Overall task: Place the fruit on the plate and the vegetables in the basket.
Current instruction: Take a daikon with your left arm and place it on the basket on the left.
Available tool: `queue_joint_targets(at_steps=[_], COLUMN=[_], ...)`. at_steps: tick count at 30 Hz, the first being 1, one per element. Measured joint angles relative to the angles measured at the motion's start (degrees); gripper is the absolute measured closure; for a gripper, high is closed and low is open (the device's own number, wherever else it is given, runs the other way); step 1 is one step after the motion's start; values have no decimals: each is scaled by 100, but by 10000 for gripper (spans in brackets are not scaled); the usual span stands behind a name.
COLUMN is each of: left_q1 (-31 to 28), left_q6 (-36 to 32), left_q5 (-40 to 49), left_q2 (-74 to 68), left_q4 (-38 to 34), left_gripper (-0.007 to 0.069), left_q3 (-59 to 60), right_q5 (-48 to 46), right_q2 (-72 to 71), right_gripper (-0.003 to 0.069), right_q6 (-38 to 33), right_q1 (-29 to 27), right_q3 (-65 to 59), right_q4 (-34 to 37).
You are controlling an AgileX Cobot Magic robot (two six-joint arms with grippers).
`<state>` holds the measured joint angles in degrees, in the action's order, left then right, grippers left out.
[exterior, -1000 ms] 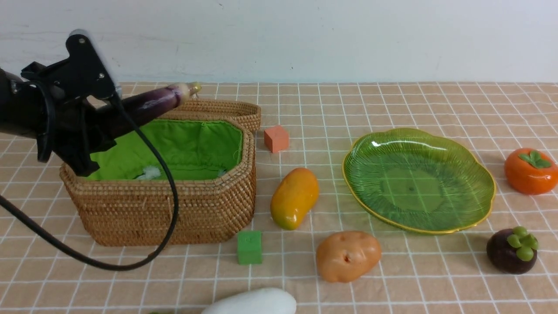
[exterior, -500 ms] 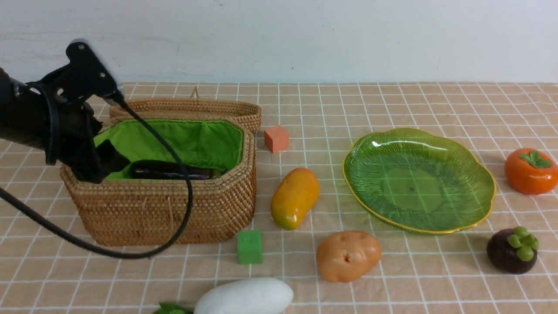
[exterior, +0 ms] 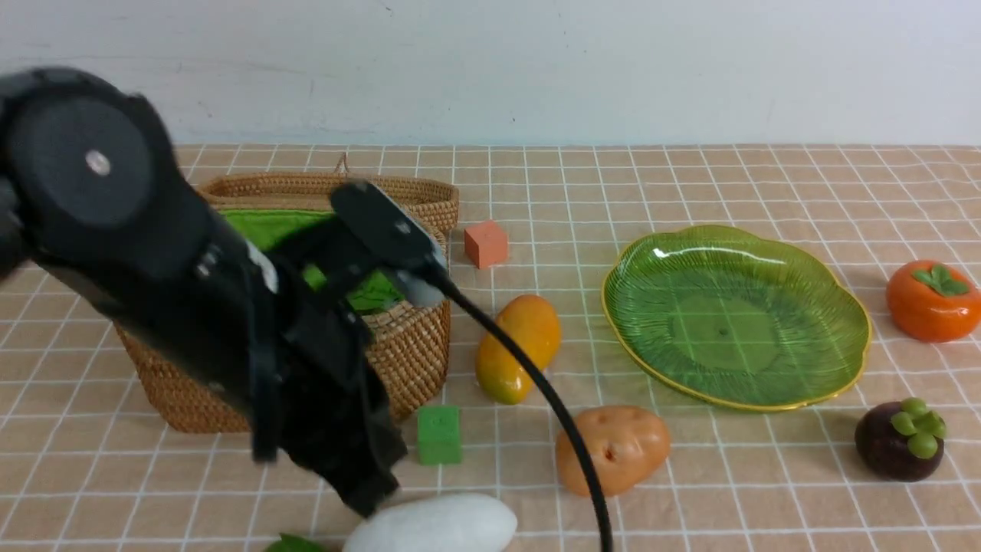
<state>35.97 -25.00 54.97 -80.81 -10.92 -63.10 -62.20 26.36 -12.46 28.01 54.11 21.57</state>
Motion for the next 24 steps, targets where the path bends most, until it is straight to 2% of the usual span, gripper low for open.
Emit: queue_joint_targets(at_steps=[1, 3, 5, 7, 8, 11, 13, 16, 18, 19, 20, 24], left_q1=[61, 542, 960, 1020, 1057, 1056, 1056, 1056, 1056, 1070, 1078, 1077], left_q6=[0, 487, 1211, 1464, 1795, 2341, 2500, 2582, 2611, 2618, 2618, 2624], left_q5=[-21, -248, -719, -890, -1102, -1377, -1449, -1482, -1463, -1469, -1463, -1326], left_q2=[-21, -251, -688, -843, -1058, -1532, -1826, -2214, -2386, -2429, -2446, -2424], left_q4=[66, 648, 1420, 1678, 2027, 2493, 2690, 2876, 2899, 2911, 2917, 2917], left_gripper=[586, 513, 318, 249, 156, 8, -27, -18, 25, 97, 130, 126], left_q3=[16, 135, 188, 192, 194, 194, 194, 194, 169, 132, 124, 28], right_q5=[-26, -85, -90, -97, -118, -216, -228, -241, -241, -246, -246, -240], right_q2=[0, 0, 0, 0, 0, 0, 0, 0, 0, 0, 0, 0], right_gripper=[557, 555, 555, 555, 554, 554, 554, 554, 554, 554, 554, 554], right_q6=[0, 19, 26, 32, 38, 38, 43, 43, 43, 43, 43, 43], right_q1=[0, 0, 0, 0, 0, 0, 0, 0, 0, 0, 0, 0], right_q3=[0, 0, 0, 0, 0, 0, 0, 0, 0, 0, 0, 0], right_q4=[0, 0, 0, 0, 0, 5, 10, 27, 32, 39, 55, 80])
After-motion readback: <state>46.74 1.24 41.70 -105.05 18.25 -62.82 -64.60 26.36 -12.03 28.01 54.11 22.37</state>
